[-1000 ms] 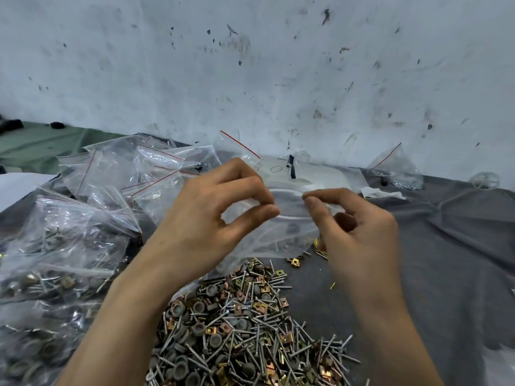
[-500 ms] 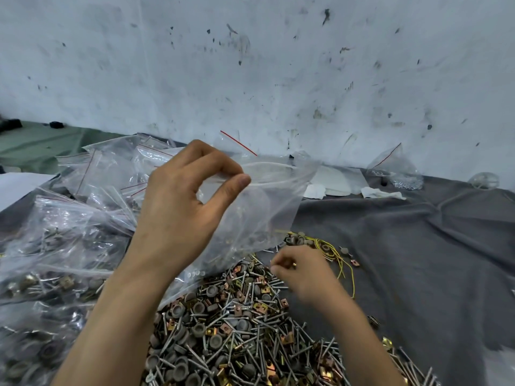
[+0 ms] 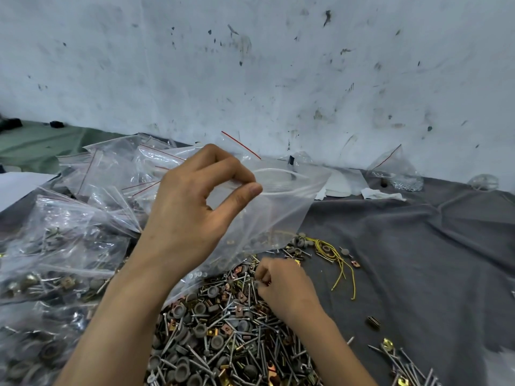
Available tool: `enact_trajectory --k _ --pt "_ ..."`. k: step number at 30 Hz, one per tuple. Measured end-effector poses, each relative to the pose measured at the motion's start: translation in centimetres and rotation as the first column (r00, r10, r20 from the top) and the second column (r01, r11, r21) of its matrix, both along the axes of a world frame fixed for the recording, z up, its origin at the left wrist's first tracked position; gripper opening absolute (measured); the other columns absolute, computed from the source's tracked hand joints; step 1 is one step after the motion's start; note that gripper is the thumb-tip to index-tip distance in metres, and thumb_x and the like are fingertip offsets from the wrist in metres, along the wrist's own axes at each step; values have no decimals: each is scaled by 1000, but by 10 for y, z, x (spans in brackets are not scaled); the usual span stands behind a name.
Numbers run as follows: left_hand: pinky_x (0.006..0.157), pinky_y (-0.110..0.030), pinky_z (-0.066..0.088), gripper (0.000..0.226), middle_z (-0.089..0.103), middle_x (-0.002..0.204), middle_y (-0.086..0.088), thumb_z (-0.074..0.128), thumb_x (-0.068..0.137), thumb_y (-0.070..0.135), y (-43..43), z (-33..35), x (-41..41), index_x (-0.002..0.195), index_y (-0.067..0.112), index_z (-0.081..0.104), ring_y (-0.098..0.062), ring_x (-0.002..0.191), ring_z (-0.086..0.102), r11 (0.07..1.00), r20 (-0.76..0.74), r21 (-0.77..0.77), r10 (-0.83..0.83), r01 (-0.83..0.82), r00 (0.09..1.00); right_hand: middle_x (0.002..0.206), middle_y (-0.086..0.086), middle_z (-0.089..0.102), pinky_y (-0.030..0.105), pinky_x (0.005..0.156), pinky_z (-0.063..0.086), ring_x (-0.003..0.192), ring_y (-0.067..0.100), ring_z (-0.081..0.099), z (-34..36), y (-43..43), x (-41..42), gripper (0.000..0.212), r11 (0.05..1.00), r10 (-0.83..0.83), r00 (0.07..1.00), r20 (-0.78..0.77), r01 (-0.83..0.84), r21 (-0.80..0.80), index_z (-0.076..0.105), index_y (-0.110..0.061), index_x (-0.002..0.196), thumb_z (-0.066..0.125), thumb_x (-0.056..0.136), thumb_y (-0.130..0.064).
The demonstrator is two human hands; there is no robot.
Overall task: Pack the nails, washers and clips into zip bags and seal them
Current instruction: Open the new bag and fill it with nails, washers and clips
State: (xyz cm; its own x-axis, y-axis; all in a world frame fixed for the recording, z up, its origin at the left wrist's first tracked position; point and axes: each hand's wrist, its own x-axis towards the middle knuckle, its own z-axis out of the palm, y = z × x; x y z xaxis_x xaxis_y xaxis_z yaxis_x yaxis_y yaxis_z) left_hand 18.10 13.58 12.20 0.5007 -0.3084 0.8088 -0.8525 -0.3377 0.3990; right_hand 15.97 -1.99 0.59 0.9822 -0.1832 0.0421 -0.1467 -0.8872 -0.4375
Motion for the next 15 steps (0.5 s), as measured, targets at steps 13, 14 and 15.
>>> enact_trajectory --k 13,14,15 --pt "77 -17 42 11 60 88 6 67 81 30 -6 1 -6 79 20 69 -6 86 59 975 -81 132 -167 177 983 61 -21 56 3 47 31 47 5 49 106 -22 -64 21 958 -110 623 774 -142 250 69 -25 85 75 78 -6" --pt "77 -16 42 11 60 88 5 67 81 30 -7 1 -6 78 19 69 -5 85 59 975 -80 133 -171 180 982 67 -23 57 3 50 34 51 4 53 105 -22 -62 20 971 -110 617 779 -100 216 70 -23 87 74 78 -6" --pt "77 -16 42 11 60 88 5 66 81 30 -7 0 -7 78 19 69 -5 85 59 975 -76 133 -168 177 983 76 -22 59 3 53 36 56 3 55 103 -23 -60 21 974 -108 631 769 -89 209 70 -23 91 74 78 -7"
